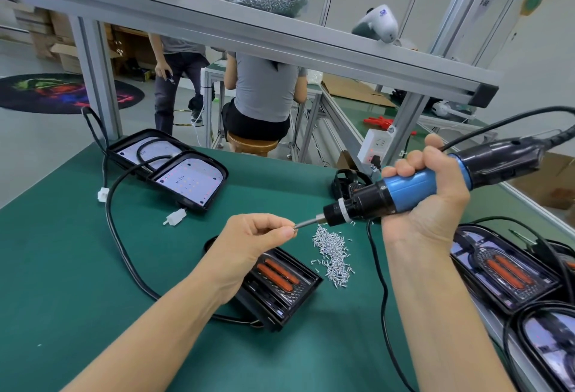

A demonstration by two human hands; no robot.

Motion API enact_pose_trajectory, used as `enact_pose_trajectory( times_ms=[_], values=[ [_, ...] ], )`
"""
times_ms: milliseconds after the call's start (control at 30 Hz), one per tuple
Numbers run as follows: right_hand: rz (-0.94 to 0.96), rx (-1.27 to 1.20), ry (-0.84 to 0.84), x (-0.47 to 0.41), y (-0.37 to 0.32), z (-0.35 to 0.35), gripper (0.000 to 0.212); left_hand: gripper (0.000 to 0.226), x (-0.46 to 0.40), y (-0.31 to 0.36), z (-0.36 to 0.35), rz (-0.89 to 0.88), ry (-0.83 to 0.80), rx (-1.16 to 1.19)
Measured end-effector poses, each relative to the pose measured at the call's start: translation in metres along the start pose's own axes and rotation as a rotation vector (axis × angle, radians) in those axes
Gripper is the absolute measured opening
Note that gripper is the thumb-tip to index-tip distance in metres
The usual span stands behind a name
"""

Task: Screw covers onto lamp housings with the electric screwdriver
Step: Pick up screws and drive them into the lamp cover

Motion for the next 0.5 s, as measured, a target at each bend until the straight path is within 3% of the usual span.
enact_pose_trajectory(
  times_ms=[500],
  values=[
    [0.021,0.007,-0.033,0.0021,-0.0011,-0.0029,0.021,0.014,0.0023,-0.0051,-0.0028,0.000,-0.050,0.072]
  ],
)
Point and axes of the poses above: each hand's wrist, its own x-axis away from the middle knuckle, its own z-axis out of the back of the hand, y = z × x, the point moved 3 cm from there along -x, towards the middle knuckle, and after that the axes turned 5 degrees about z, right-handed, at the moved point
